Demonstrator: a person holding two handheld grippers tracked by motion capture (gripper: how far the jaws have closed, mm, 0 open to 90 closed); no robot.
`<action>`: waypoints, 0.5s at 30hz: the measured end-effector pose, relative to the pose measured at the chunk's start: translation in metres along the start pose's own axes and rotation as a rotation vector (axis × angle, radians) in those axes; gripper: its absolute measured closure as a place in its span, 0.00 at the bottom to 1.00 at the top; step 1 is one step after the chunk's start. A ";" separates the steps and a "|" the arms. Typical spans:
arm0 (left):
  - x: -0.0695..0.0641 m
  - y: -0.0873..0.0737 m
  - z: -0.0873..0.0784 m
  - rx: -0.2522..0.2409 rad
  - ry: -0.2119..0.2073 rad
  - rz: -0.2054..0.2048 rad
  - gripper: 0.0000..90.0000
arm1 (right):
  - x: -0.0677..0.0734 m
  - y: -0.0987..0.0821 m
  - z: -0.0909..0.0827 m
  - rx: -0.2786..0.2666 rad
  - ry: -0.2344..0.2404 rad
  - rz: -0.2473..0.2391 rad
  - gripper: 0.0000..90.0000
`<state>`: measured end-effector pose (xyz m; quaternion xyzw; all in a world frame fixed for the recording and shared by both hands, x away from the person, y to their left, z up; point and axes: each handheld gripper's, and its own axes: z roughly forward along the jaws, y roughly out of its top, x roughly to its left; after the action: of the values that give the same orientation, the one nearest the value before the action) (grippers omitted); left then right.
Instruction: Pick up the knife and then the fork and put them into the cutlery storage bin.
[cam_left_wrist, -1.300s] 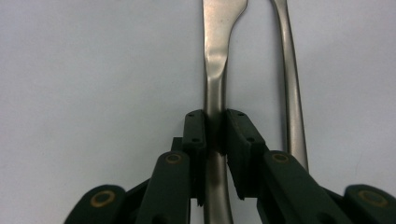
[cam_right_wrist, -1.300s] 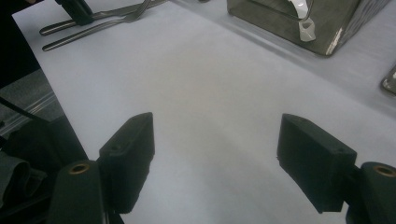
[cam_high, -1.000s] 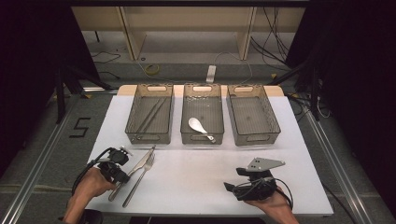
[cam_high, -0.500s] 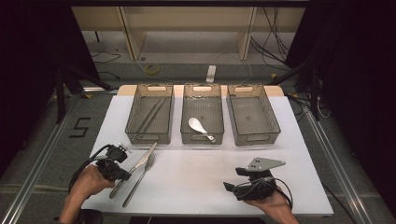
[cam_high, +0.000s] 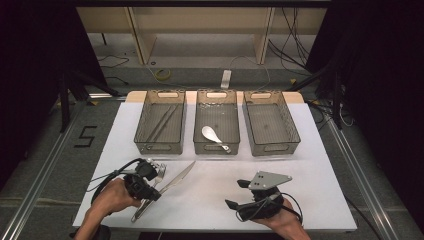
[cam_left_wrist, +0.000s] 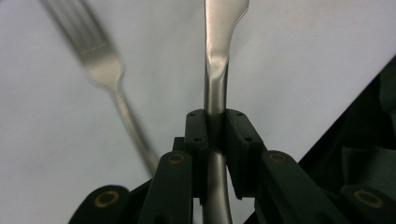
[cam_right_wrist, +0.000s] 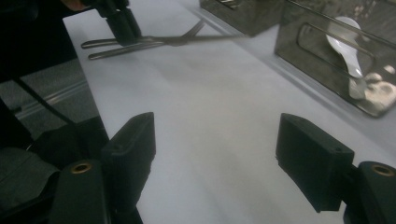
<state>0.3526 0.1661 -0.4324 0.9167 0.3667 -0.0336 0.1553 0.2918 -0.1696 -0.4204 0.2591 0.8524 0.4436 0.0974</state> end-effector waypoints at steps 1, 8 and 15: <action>-0.003 0.004 0.002 0.005 -0.007 0.011 0.88 | 0.003 0.002 0.002 0.001 0.005 -0.020 0.33; -0.022 0.024 0.011 0.033 -0.032 0.087 0.88 | 0.018 0.007 0.018 0.037 0.029 -0.102 0.33; -0.041 0.045 0.016 0.046 -0.088 0.151 0.88 | 0.027 0.009 0.031 0.049 0.032 -0.179 0.33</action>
<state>0.3550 0.1032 -0.4292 0.9426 0.2886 -0.0704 0.1524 0.2841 -0.1289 -0.4292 0.1770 0.8842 0.4163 0.1164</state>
